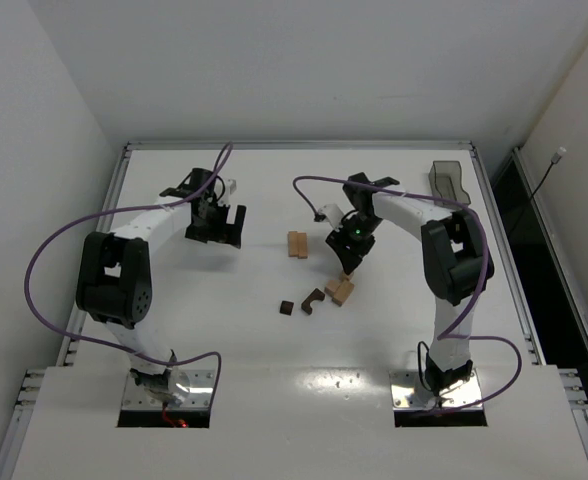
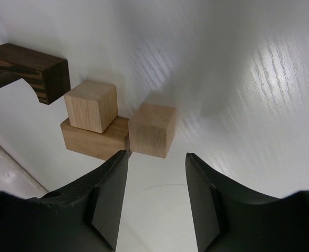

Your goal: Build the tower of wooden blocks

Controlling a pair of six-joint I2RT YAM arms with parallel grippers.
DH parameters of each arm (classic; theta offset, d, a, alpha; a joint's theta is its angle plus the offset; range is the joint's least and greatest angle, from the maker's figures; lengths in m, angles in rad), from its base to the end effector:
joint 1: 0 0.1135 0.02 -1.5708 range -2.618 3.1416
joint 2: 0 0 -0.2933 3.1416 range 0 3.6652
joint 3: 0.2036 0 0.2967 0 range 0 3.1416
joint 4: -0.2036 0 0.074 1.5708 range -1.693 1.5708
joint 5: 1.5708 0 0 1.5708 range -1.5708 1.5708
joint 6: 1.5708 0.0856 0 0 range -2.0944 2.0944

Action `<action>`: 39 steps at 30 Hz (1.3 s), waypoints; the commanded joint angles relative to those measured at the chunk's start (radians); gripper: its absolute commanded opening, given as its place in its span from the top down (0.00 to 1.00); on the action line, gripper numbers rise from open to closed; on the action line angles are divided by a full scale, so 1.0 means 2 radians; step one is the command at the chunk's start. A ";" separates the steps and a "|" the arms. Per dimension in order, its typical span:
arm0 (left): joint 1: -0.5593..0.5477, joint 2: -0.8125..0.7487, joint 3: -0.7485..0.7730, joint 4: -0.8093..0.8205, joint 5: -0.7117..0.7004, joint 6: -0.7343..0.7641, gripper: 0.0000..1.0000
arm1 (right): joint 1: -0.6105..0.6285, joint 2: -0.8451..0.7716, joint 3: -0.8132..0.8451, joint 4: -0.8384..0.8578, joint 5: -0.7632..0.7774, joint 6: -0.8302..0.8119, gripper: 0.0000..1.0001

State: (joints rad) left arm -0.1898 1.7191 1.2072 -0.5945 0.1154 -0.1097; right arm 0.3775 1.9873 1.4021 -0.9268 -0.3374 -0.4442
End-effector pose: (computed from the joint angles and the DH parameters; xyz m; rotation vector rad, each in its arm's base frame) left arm 0.4079 -0.0884 0.1714 0.1444 2.6851 -0.2484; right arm 0.3829 0.1823 0.1167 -1.2238 2.7712 0.5127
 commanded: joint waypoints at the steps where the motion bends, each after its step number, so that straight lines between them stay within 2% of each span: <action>1: -0.003 -0.001 0.015 0.007 -0.001 -0.001 0.00 | 0.006 -0.017 0.000 0.007 -0.003 -0.001 0.55; 9: -0.003 0.003 0.015 0.007 -0.001 -0.001 0.00 | 0.021 -0.007 0.000 0.012 -0.003 0.004 0.53; 22: -0.003 0.013 0.025 0.007 -0.001 -0.001 0.00 | 0.031 0.020 -0.010 0.038 0.041 0.018 0.54; 26: -0.003 0.013 0.025 0.002 -0.001 -0.001 0.00 | 0.031 0.025 -0.015 0.043 0.051 0.018 0.61; 29: -0.003 0.013 0.025 0.002 -0.006 -0.001 0.00 | 0.026 0.030 -0.015 0.048 0.056 0.023 0.74; 30: -0.003 0.013 0.025 0.002 -0.006 -0.001 0.00 | 0.026 0.030 -0.015 0.048 0.056 0.023 0.85; 32: -0.003 0.017 0.025 0.002 -0.006 -0.001 0.00 | 0.026 0.025 -0.015 0.048 0.061 0.027 0.98; 35: -0.003 0.017 0.029 0.002 -0.006 -0.001 0.00 | 0.021 0.004 -0.010 0.027 0.061 0.017 1.00; 39: -0.003 0.017 0.035 -0.003 -0.001 0.005 0.00 | 0.021 -0.029 0.037 -0.002 0.056 -0.022 1.00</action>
State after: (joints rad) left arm -0.1898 1.7542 1.2381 -0.5972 0.1085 -0.1093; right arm 0.4271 2.0228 1.3865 -0.8894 -0.2310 -0.4217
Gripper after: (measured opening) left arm 0.996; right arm 0.317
